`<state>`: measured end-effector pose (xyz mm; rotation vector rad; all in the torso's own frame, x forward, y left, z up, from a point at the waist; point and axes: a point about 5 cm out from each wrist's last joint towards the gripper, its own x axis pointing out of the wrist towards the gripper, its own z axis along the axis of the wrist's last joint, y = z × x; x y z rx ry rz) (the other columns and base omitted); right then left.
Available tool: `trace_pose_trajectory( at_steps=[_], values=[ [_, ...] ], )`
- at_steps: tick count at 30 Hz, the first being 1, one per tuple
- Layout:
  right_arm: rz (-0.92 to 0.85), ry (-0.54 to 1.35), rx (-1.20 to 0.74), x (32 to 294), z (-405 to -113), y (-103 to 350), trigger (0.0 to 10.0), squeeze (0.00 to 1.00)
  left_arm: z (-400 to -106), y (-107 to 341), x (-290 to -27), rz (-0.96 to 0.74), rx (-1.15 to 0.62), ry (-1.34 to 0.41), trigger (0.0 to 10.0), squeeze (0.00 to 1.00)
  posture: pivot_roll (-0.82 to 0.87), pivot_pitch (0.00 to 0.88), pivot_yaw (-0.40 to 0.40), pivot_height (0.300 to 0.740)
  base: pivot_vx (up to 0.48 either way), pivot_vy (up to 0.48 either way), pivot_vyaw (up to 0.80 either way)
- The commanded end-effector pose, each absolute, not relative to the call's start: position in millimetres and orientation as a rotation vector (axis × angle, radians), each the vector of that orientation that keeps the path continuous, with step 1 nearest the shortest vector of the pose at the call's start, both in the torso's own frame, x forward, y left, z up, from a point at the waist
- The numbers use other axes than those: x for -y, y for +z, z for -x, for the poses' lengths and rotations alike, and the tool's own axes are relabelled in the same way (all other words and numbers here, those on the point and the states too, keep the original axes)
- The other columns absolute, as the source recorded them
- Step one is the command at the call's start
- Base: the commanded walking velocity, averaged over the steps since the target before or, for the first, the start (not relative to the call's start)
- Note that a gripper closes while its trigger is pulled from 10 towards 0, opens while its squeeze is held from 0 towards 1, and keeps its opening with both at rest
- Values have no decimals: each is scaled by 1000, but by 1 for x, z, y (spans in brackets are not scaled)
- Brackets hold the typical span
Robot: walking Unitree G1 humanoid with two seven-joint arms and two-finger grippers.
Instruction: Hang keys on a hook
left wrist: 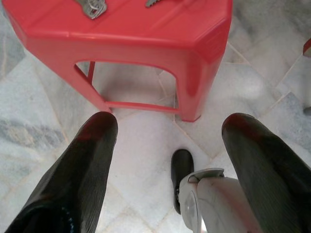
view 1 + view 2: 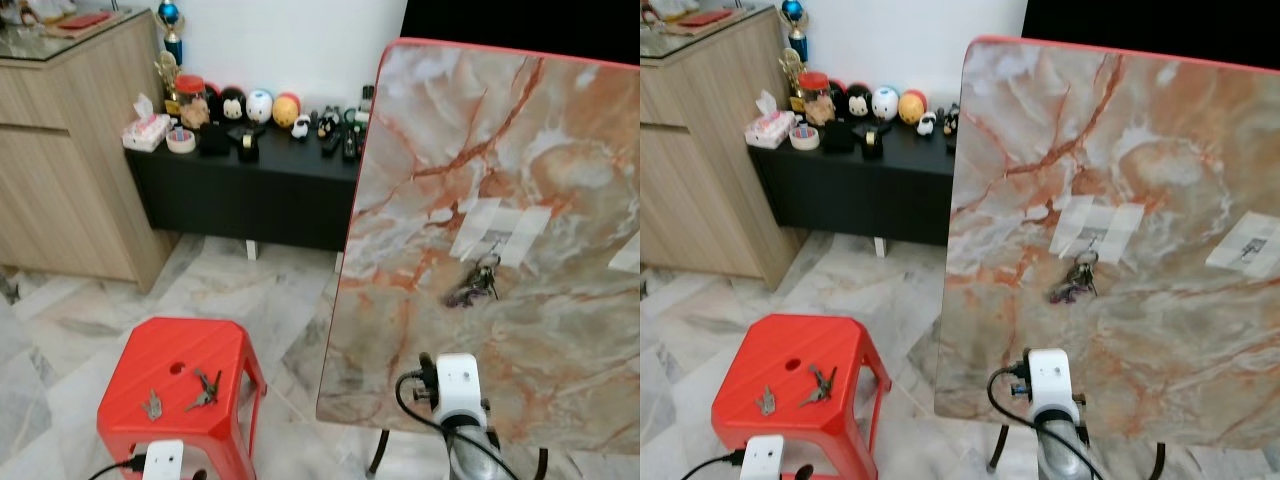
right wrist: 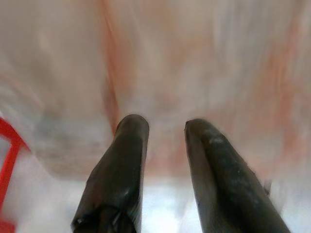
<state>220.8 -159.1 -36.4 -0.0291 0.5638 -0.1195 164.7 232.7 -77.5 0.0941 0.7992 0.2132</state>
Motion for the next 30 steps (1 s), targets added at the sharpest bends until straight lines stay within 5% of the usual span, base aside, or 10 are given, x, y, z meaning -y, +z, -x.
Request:
trace_pose_trajectory(
  at_steps=[1, 15, 30],
  values=[
    [-58, -168, -673, 164, -210, -53, 10000, 0, -162, -79, -232, -101, -815, 209, 10000, 0, 59, 0, -95, 740, 0, 0, 0],
    [-133, -212, -980, 170, -160, -95, 10000, 0, -168, -77, -237, -125, -841, 159, 10000, 0, 47, 0, -56, 740, 0, 0, 0],
    [-146, -191, -1022, 175, -155, -98, 10000, 0, -170, -78, -232, -102, -850, 166, 10000, 0, 44, 0, -61, 740, 0, 0, 0]
  ],
)
